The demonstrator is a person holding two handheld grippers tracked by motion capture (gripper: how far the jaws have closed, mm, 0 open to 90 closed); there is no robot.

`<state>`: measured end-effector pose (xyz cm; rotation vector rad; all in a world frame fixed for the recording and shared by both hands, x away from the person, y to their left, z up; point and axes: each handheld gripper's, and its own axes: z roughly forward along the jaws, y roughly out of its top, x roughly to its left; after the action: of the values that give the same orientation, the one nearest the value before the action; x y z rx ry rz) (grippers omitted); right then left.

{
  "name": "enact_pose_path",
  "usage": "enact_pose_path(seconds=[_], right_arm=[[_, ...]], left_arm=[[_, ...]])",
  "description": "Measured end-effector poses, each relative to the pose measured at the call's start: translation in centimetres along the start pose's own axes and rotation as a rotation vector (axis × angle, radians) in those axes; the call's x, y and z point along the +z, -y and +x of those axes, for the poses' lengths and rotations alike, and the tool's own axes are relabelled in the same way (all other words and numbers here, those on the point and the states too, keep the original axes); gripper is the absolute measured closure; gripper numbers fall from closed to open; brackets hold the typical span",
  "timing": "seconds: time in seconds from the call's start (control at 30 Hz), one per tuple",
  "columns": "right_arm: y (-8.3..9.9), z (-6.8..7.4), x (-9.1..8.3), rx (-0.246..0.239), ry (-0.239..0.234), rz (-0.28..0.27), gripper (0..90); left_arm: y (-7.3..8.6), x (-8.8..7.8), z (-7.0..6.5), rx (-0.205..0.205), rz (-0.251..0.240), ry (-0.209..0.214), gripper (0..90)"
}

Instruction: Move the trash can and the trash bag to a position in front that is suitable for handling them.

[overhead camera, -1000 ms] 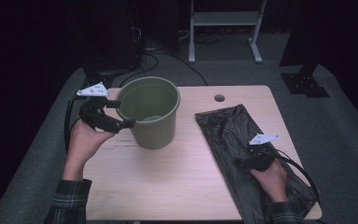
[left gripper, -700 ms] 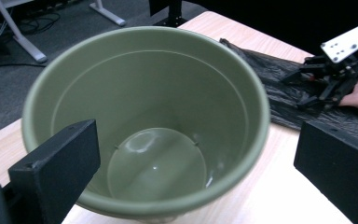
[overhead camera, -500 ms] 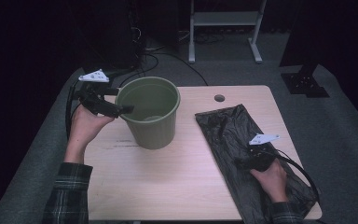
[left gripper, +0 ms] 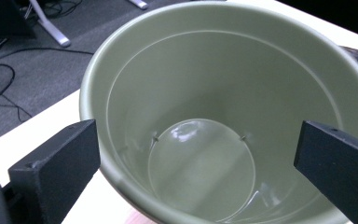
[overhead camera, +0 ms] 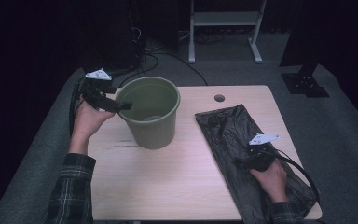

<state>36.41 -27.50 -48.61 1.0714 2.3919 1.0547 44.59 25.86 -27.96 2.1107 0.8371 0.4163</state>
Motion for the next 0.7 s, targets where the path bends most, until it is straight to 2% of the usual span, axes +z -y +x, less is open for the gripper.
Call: enact_pose_path(seconds=[0.3,0.5,0.7], right_arm=[[0.0,0.0,0.0,-0.002,0.000,-0.001,13.0],[0.0,0.0,0.0,-0.003,0.001,-0.001,13.0],[0.0,0.0,0.0,-0.002,0.000,-0.001,13.0]], left_arm=[[1.2,1.1,1.1,-0.035,0.037,-0.003,0.0],[2.2,1.7,1.4,-0.054,0.055,0.010,0.0],[2.6,2.0,1.2,-0.070,0.035,0.034,0.0]])
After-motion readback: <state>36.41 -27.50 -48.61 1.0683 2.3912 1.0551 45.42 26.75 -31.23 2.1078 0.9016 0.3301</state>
